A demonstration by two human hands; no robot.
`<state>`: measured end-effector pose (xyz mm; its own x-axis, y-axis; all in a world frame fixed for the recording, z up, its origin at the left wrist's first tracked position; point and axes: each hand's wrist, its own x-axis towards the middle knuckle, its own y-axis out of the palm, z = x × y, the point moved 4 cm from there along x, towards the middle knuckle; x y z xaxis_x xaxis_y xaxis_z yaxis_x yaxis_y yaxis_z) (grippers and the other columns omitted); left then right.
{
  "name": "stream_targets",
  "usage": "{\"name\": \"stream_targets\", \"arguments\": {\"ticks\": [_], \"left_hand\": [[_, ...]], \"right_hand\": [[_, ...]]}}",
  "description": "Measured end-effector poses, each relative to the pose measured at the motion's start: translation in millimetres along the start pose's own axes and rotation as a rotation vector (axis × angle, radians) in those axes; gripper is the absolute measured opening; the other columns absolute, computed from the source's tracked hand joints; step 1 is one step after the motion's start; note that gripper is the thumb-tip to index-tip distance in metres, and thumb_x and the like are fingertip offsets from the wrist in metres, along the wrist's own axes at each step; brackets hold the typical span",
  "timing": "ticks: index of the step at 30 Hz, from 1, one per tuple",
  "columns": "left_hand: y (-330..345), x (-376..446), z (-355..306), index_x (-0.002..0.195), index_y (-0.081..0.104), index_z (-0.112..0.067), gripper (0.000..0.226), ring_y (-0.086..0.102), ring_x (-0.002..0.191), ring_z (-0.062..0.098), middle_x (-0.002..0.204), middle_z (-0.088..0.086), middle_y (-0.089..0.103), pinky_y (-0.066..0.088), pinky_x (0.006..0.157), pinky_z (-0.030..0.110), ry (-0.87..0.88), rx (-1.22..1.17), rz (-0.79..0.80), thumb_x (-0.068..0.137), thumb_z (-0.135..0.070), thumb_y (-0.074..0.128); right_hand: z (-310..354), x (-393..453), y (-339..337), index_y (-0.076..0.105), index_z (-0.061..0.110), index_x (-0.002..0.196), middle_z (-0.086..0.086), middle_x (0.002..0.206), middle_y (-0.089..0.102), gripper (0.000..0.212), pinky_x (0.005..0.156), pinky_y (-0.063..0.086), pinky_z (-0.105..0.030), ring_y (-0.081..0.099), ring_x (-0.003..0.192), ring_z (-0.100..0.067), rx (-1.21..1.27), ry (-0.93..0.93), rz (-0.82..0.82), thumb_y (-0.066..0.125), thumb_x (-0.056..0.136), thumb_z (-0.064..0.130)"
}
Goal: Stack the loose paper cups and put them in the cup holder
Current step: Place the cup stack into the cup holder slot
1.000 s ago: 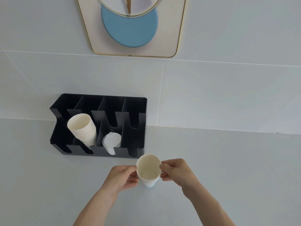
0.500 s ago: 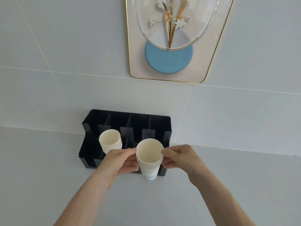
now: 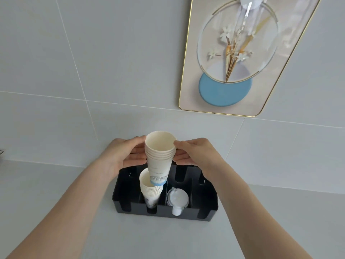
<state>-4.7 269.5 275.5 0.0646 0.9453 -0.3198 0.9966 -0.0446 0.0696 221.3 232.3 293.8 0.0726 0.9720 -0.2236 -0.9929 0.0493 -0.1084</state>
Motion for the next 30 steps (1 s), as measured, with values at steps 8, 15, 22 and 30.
{"name": "stream_targets", "arguments": {"ticks": [8,15,22,30], "left_hand": [[-27,38,11,0.098,0.079,-0.005,0.025,0.079,0.069,0.022,0.082,0.011,0.082,0.065,0.058,0.032,-0.023,-0.031,0.046,0.088,-0.028,0.079],[-31,61,55,0.097,0.079,-0.005,0.023,0.079,0.068,0.022,0.082,0.012,0.082,0.064,0.056,0.031,-0.114,-0.031,0.077,0.089,-0.027,0.078],[-34,76,89,0.099,0.080,-0.010,0.021,0.081,0.079,0.025,0.087,0.011,0.082,0.066,0.062,0.033,-0.188,0.013,0.078,0.090,-0.028,0.078],[-38,85,110,0.093,0.080,-0.014,0.013,0.080,0.078,0.023,0.085,0.008,0.083,0.065,0.060,0.031,-0.214,0.077,0.053,0.092,-0.026,0.074]], "right_hand": [[-6,25,32,0.079,0.002,0.092,-0.014,0.080,0.081,0.021,0.066,0.066,-0.028,0.080,0.074,-0.023,-0.019,0.062,-0.062,0.075,0.090,0.023],[-43,38,42,0.080,0.005,0.094,-0.012,0.083,0.081,0.017,0.072,0.066,-0.029,0.080,0.080,-0.023,-0.085,0.154,-0.118,0.072,0.091,0.021],[-78,51,46,0.079,0.007,0.096,-0.012,0.086,0.081,0.015,0.074,0.066,-0.031,0.080,0.081,-0.023,-0.130,0.237,-0.135,0.072,0.092,0.019],[-107,64,52,0.080,0.015,0.089,-0.014,0.086,0.081,0.010,0.085,0.065,-0.043,0.079,0.084,-0.028,-0.202,0.279,-0.128,0.071,0.091,0.020]]}}
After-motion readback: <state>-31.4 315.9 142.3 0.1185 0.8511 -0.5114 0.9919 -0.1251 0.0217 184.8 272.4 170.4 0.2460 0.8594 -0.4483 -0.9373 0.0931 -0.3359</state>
